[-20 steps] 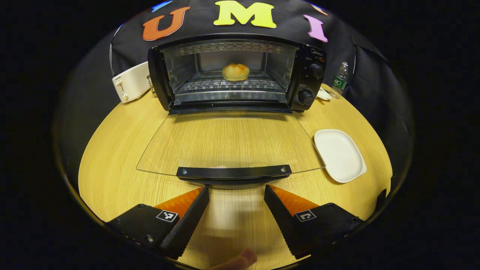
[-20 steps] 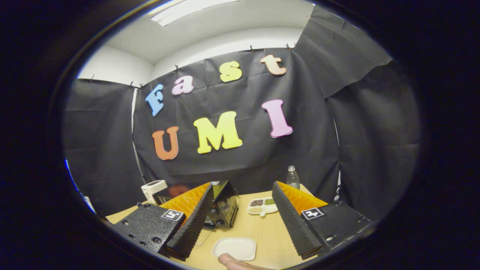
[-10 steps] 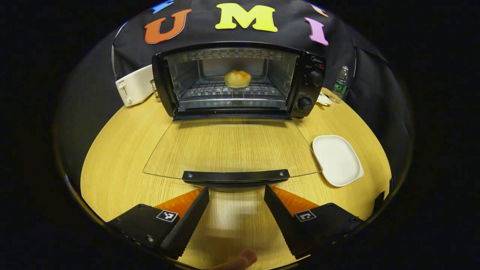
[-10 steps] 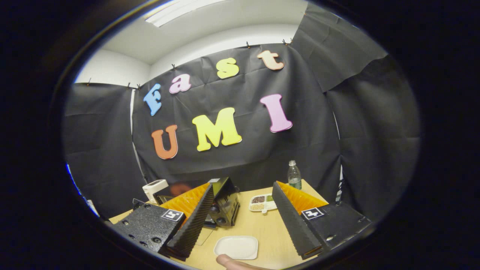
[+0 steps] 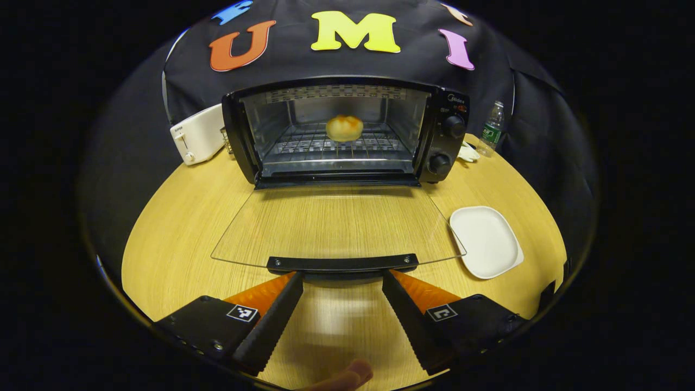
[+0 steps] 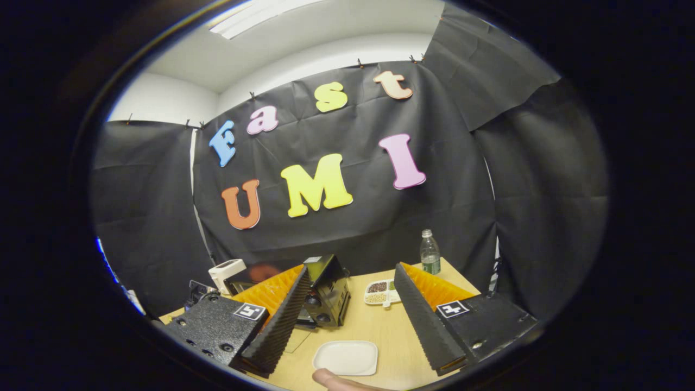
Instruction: Open the electric oven with the left hand, put the food in, and close the electric oven.
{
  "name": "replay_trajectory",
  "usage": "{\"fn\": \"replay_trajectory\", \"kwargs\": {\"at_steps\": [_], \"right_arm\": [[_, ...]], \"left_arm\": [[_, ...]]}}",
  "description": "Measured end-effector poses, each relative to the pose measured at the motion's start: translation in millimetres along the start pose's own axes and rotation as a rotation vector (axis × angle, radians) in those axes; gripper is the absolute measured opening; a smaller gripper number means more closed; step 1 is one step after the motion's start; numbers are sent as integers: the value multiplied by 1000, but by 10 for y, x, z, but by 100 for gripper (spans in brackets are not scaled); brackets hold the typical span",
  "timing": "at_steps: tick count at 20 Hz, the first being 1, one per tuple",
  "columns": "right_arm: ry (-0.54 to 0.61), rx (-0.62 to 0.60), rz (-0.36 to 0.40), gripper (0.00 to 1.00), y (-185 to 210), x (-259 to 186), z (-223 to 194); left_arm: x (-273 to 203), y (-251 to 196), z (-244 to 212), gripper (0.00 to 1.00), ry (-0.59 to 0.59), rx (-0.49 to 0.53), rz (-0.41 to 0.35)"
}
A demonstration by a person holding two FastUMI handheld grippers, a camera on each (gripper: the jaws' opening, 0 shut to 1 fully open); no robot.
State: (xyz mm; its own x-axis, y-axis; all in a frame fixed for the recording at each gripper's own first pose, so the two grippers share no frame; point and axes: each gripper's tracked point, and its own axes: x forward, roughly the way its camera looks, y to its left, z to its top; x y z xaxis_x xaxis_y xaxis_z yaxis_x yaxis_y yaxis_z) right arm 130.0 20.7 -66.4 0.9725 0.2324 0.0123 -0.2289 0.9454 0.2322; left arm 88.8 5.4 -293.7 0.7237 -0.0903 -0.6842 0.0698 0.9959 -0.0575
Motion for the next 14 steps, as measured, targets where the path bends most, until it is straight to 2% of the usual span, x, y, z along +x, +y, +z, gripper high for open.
{"fn": "replay_trajectory", "kwargs": {"at_steps": [5, 6, 7, 12, 13, 14], "right_arm": [[3, -11, -31, 95, -101, 40, -13], [8, -11, -32, 95, -101, 37, -34], [12, -12, -32, 95, -98, 29, -40], [15, -15, -35, 95, -76, -13, -34], [15, -15, -37, 95, -75, -27, -26], [13, -16, -37, 95, -65, -46, -32]], "left_arm": [[-104, 10, 208, 96, -45, -4, 2], [-119, 8, 251, 89, -52, 0, 2], [-134, 14, 293, 96, -62, 1, 2], [-220, 16, 551, 96, -116, 13, 2], [-225, 28, 610, 100, -125, 23, -3], [-239, 39, 674, 97, -141, 33, -5]]}}
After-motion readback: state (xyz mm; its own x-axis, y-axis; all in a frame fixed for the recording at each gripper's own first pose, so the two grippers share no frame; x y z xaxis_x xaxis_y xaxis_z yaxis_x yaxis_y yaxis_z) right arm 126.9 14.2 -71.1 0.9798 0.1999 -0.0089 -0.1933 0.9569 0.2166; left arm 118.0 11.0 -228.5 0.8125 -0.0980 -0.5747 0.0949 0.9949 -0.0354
